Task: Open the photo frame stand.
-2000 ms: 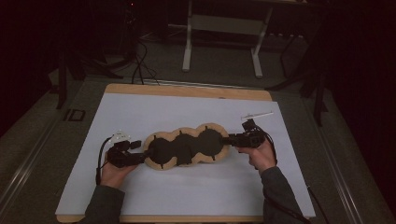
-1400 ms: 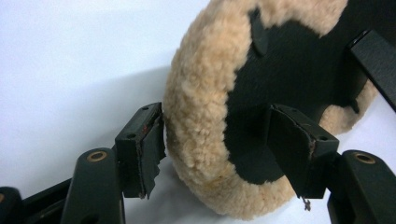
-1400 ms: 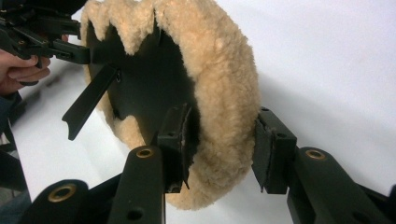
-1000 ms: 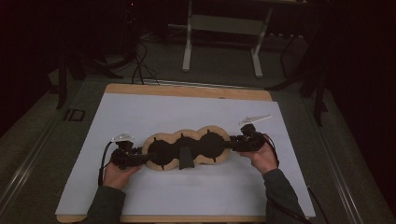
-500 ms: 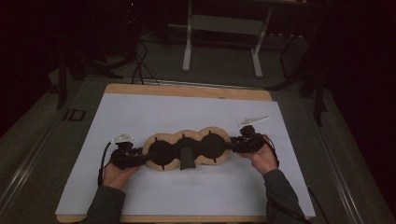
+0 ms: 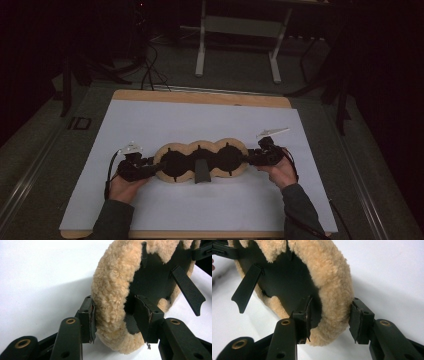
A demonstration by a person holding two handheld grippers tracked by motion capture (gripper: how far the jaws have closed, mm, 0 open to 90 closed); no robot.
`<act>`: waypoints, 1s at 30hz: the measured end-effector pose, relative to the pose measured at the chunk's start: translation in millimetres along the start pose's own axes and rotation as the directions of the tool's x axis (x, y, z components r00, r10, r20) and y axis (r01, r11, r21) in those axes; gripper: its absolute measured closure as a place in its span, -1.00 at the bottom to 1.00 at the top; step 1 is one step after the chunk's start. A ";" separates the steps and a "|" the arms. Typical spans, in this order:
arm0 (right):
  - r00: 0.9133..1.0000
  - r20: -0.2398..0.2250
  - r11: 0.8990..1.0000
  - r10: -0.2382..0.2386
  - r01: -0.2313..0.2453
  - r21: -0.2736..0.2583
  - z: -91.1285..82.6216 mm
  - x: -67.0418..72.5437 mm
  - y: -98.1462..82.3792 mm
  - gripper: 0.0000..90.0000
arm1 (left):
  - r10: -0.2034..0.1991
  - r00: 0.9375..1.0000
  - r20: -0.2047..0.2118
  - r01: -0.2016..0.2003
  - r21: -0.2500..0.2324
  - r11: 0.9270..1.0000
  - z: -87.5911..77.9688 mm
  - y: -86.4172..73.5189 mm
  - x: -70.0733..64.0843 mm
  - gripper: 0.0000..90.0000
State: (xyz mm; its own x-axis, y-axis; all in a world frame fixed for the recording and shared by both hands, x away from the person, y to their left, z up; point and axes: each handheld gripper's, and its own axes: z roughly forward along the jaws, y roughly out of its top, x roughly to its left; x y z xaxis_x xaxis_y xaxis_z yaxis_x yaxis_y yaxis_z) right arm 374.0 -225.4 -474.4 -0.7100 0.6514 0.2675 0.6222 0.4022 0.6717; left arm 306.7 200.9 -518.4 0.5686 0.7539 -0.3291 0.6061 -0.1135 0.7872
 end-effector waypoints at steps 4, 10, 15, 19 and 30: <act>1.000 0.002 1.000 0.010 -0.010 -0.019 -0.2 -0.5 -0.7 0.23 | 0.017 1.000 -0.024 -0.017 -0.025 1.000 -1.9 1.8 -3.4 0.22; 1.000 0.005 0.999 0.012 -0.011 -0.038 -0.7 -0.7 0.2 0.22 | 0.032 0.999 -0.041 -0.034 -0.058 0.998 -4.2 4.4 -5.4 0.24; 1.000 0.004 0.999 0.023 -0.023 -0.046 1.2 -1.1 1.1 0.20 | 0.048 0.997 -0.060 -0.052 -0.071 0.996 -5.7 5.7 -6.3 0.24; 0.999 0.014 0.998 0.036 -0.035 -0.043 5.4 -2.0 1.6 0.15 | 0.080 0.994 -0.076 -0.085 -0.069 0.994 -5.2 6.4 -7.3 0.25; 0.999 0.043 0.998 0.009 -0.006 -0.066 11.6 -1.6 3.1 0.13 | 0.134 0.982 -0.136 -0.147 -0.088 0.985 -3.6 8.0 -8.5 0.26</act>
State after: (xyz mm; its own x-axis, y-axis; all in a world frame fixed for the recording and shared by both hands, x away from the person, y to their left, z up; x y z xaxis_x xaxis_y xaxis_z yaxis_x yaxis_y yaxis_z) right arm 380.9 -217.8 -480.8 -0.6895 0.6822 0.2433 0.6032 0.3549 0.7143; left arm 304.8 195.9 -507.5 0.5642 0.8125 -0.1466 0.4648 -0.1658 0.8697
